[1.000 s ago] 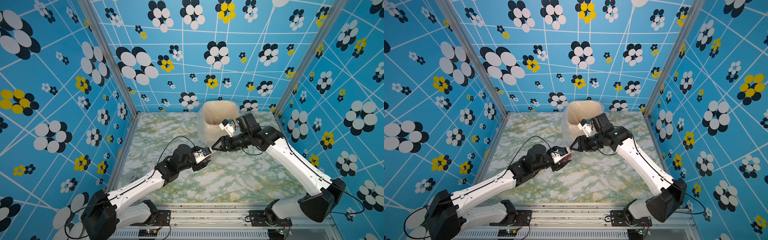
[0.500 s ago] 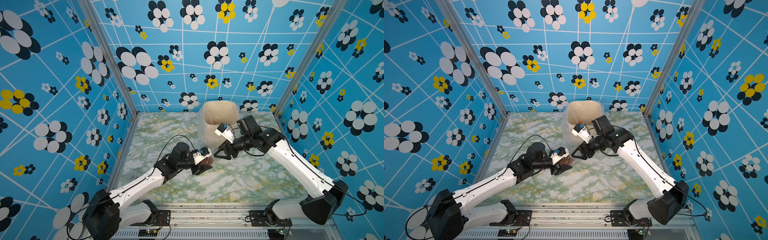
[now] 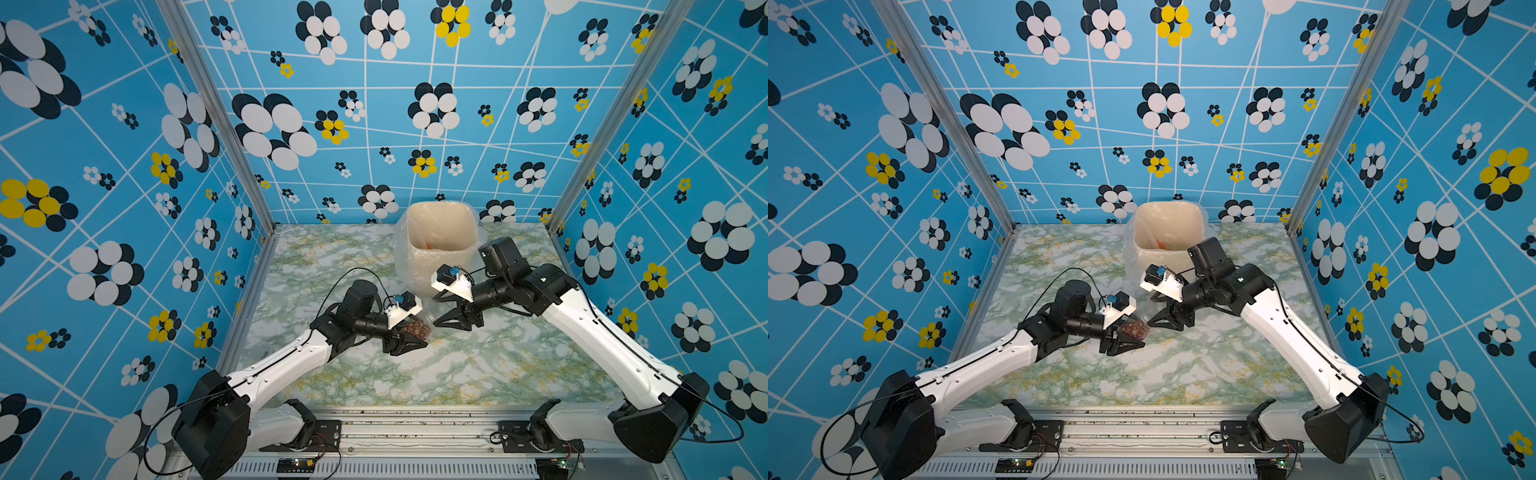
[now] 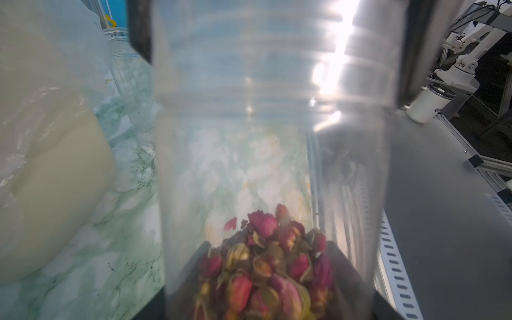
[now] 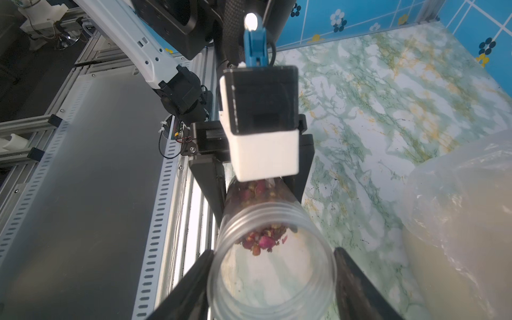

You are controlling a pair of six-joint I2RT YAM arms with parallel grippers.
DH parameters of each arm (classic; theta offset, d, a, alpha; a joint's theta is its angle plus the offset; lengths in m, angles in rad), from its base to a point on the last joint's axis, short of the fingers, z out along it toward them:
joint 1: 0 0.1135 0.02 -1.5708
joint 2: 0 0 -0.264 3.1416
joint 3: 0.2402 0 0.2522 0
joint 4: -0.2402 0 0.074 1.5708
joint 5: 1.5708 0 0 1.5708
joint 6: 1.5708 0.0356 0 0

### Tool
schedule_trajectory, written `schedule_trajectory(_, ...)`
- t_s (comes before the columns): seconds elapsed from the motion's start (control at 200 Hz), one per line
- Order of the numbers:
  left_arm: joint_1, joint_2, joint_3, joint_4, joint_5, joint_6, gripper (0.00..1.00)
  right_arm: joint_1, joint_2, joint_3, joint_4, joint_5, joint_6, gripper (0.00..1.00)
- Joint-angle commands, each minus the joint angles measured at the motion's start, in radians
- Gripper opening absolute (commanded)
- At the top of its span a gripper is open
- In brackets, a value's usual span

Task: Empty the moldy dried flower tea in the jars
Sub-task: Unscrew the lid from the jar.

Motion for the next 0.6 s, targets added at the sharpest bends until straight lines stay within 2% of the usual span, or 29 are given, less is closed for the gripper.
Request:
schedule_trajectory(0.0,-0.009,-0.011,0.052,0.086,0.152,-0.036,0.23,-0.009,0.025,-0.010,0.047,0.090,-0.130,0.23)
schedule_trajectory(0.025,-0.007,-0.011,0.052,0.084,0.147,-0.035,0.23,-0.009,0.022,-0.013,0.060,0.088,-0.120,0.27)
schedule_trajectory(0.115,-0.009,-0.013,0.049,0.079,0.100,-0.019,0.23,-0.009,0.003,-0.021,0.135,0.083,-0.034,0.51)
schedule_trajectory(0.23,-0.009,-0.032,0.036,0.076,-0.037,0.020,0.23,-0.010,-0.035,-0.029,0.221,0.046,0.121,0.70)
schedule_trajectory(0.36,-0.010,-0.066,0.013,0.090,-0.198,0.064,0.23,-0.010,-0.089,-0.062,0.292,-0.001,0.267,0.82)
schedule_trajectory(0.52,-0.012,-0.089,0.005,0.097,-0.300,0.098,0.23,-0.010,-0.163,-0.115,0.374,-0.020,0.450,0.98)
schedule_trajectory(0.595,-0.016,-0.094,0.002,0.101,-0.351,0.113,0.23,-0.010,-0.195,-0.131,0.421,0.003,0.594,0.99)
